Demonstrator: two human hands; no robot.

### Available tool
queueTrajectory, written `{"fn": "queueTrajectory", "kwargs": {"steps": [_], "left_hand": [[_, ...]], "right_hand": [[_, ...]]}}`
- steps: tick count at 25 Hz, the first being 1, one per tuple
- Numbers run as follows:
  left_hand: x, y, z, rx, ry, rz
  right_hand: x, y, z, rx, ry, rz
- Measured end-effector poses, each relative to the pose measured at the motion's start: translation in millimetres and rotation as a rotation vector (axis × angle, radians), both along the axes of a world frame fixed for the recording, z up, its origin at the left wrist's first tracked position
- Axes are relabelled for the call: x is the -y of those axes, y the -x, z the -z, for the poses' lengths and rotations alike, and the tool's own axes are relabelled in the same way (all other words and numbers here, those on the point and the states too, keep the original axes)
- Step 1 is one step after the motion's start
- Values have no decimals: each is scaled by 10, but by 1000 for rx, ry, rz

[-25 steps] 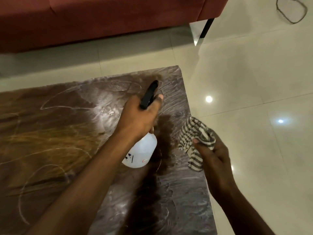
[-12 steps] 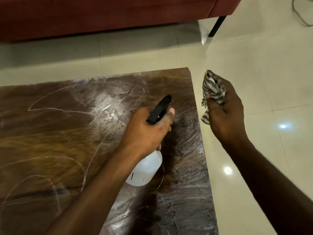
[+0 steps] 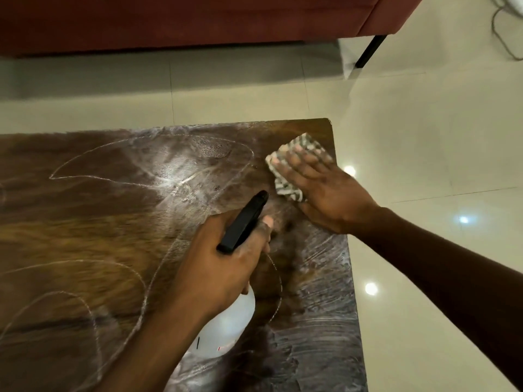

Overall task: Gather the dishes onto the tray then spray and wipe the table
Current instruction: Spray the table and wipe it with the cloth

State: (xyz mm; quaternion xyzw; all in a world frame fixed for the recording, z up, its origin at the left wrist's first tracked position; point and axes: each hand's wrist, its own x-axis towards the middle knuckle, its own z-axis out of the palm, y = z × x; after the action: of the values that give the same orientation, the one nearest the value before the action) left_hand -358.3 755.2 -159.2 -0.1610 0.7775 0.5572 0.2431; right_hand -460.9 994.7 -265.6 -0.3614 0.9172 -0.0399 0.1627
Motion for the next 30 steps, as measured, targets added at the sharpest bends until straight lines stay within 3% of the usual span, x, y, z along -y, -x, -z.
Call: {"fn": "queueTrajectory", "kwargs": {"steps": [3,4,6,8,10,13,16,18,21,25,29,30], "left_hand": [[36,-42,50,-24,-27,21],[44,-60,53,-24,-28,24],[66,-105,48,-12,-20,18],[68,-132,30,-4,-8,21],[50,-155,35,-14,4,49],[-14,-205,47,-28,-11,93],[-111,-288,67,25,2,101],[-181,-357,81,62,25,89],[-258,-488,149,72,52,87],[-293,-696,217,60,42,165],[-257,-898,223,58,50,184],[-255,-939,221,64,46,178]], "right_hand": [[227,520,35,52,42,609],[424,585,49,90,32,693],[656,448,65,70,21,456],[401,163,28,79,55,-9],[-36,145,-19,119,82,-127],[-173,430,-62,224,180,397],[-52,591,-331,599,734,902],[-68,494,-462,638,901,1005],[-171,188,-325,719,719,851],[-280,-10,-185,517,480,538],[-571,-625,-174,313,159,-220],[-708,-672,-161,293,112,-317]]}}
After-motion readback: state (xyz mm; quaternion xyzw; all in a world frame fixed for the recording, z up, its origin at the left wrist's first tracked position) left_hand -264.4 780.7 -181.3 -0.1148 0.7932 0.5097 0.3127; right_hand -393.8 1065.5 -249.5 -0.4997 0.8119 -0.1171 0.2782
